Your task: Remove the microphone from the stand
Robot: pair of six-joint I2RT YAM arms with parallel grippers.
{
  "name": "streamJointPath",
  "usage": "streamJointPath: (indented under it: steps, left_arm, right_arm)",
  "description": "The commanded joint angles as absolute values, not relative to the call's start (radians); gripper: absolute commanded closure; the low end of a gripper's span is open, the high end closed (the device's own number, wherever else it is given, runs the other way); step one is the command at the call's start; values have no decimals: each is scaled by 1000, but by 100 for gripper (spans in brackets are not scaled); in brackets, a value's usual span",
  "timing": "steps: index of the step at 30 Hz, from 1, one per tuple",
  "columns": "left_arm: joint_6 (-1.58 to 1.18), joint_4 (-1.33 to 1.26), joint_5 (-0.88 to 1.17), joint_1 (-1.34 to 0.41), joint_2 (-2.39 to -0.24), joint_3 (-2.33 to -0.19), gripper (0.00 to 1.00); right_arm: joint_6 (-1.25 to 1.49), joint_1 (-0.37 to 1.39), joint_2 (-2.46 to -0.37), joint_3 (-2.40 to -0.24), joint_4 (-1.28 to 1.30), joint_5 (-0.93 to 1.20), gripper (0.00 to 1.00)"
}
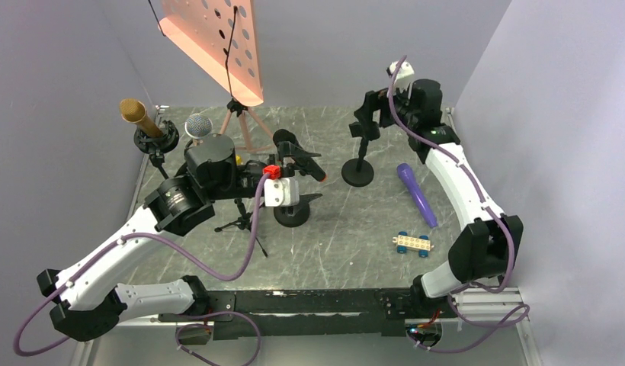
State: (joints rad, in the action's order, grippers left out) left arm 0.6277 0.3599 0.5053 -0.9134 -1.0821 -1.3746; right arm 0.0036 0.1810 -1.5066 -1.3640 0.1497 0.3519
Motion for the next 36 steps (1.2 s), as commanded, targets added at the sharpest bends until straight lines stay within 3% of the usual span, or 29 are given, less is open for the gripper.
streamJointPath:
  steps: [1, 7, 18, 31, 34, 36]
  left_arm:
    - [620, 420, 506, -906, -1061, -1487, 20]
    - [656, 551, 464, -890, -969, -1491, 16]
    - [938, 1028, 384, -888, -874, -1518, 13]
    - [855, 815, 385, -744, -803, -1379, 14]
    - [785, 784, 400, -717, -796, -1371, 13]
    - [762, 777, 420, -705, -796, -1373, 13]
  right_arm:
    - [-6, 173, -1432, -1583, 225, 453, 9]
    - [-58, 185, -1372, -1607, 326, 735, 9]
    - [-233, 413, -1347, -1553, 460, 836, 8]
    - [-369, 631, -1502, -1631, 447, 709, 12]
    - [-354, 640, -1535, -1625, 419, 683, 15]
    - [-352, 641, -1549, -1626, 417, 694, 23]
